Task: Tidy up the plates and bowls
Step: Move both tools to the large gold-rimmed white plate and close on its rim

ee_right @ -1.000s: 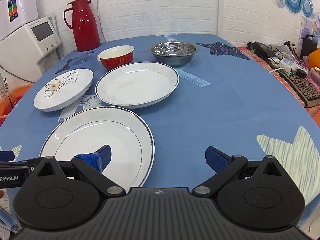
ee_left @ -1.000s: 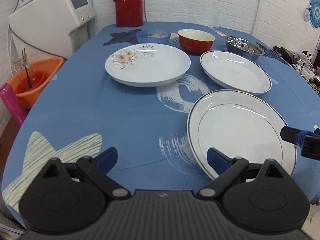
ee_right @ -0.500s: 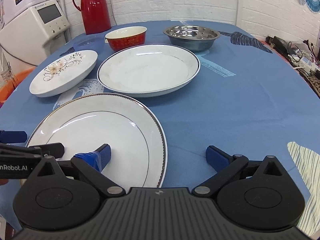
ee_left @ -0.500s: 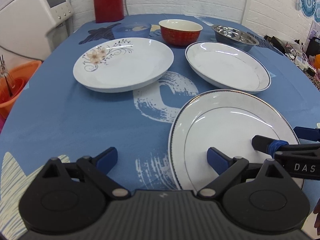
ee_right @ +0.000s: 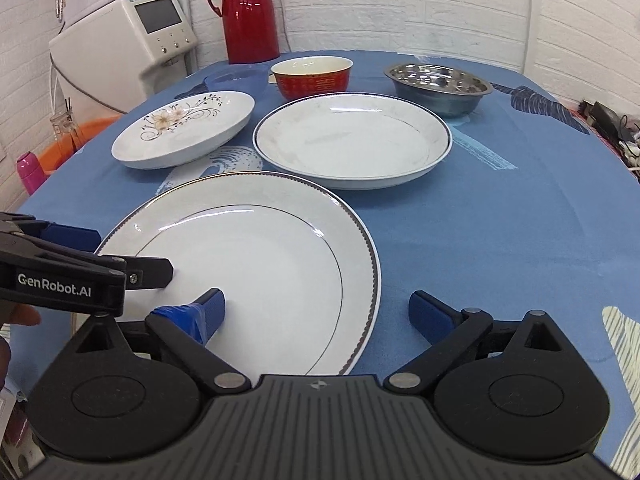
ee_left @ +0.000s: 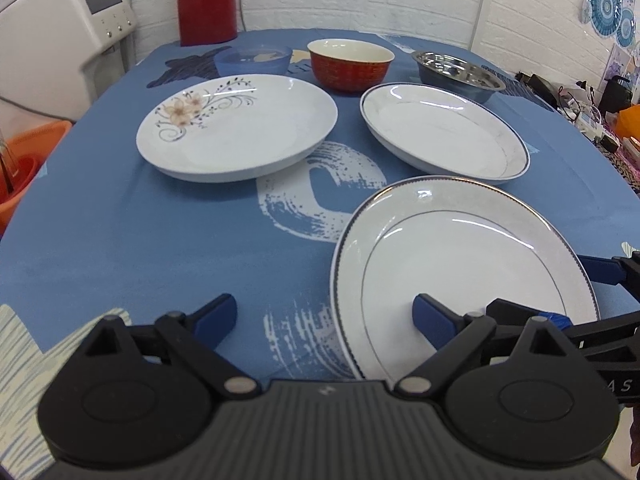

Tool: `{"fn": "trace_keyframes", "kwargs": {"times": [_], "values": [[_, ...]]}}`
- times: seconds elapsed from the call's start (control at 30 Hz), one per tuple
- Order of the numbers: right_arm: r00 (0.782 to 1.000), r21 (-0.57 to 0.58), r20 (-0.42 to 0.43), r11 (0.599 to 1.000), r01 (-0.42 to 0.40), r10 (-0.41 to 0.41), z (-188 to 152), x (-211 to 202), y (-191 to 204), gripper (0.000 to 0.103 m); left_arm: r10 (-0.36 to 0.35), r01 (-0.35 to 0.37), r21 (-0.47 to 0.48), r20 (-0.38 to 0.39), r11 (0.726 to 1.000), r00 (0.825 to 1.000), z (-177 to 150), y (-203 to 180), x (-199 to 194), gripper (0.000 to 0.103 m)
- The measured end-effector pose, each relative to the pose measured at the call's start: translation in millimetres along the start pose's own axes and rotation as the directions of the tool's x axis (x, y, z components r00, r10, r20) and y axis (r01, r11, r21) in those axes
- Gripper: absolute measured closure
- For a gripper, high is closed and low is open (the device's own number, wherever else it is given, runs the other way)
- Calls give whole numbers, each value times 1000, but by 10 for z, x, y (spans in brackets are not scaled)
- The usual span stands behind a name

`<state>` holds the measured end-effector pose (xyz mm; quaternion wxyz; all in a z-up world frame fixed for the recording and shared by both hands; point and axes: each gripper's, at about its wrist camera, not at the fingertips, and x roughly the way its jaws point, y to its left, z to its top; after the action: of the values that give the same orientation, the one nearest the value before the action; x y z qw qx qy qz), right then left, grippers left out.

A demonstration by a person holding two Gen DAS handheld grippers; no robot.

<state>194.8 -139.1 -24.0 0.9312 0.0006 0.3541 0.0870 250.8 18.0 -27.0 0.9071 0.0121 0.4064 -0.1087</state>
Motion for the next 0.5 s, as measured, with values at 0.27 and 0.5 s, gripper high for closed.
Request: {"fn": "trace_keyframes", "kwargs": {"times": [0.27,0.5], "values": [[999,39,-15,998,-41,42,78,-84,-131,79,-81,80,32,21,996,997,35,-78,-70,77],[996,99,-18,991,-84,87,49,-144,105,77,-69,69,-11,15,998,998,19,129,-174,81]]}}
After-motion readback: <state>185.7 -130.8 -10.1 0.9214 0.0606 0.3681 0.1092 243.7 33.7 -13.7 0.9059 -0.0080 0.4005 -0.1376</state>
